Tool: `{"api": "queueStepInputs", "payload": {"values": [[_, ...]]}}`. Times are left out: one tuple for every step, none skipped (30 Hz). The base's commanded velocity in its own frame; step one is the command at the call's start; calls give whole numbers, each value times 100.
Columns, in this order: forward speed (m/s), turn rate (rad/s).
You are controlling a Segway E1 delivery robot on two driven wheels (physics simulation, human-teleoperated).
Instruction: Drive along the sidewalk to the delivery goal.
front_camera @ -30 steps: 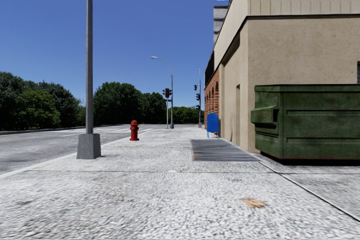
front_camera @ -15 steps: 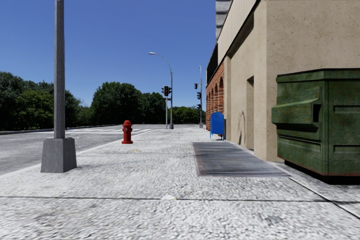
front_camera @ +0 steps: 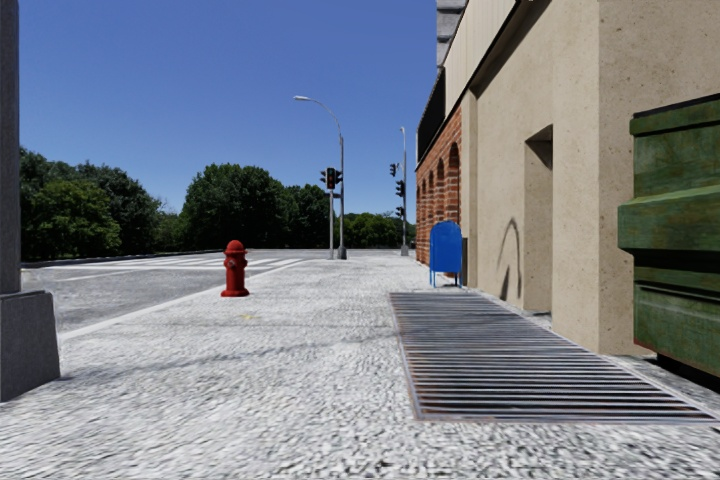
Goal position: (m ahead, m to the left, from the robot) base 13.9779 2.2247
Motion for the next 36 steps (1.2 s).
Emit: {"api": "queueStepInputs", "payload": {"values": [[200, 0], [200, 0], [200, 0], [200, 0], [200, 0], [200, 0], [200, 0], [200, 0], [200, 0], [200, 0], [200, 0], [200, 0], [200, 0], [200, 0], [200, 0], [200, 0], [200, 0], [200, 0], [200, 0], [200, 0], [200, 0], [200, 0], [200, 0], [200, 0], [200, 0], [200, 0], [200, 0], [200, 0], [200, 0], [200, 0], [200, 0], [200, 0], [200, 0], [200, 0], [200, 0], [200, 0]]}}
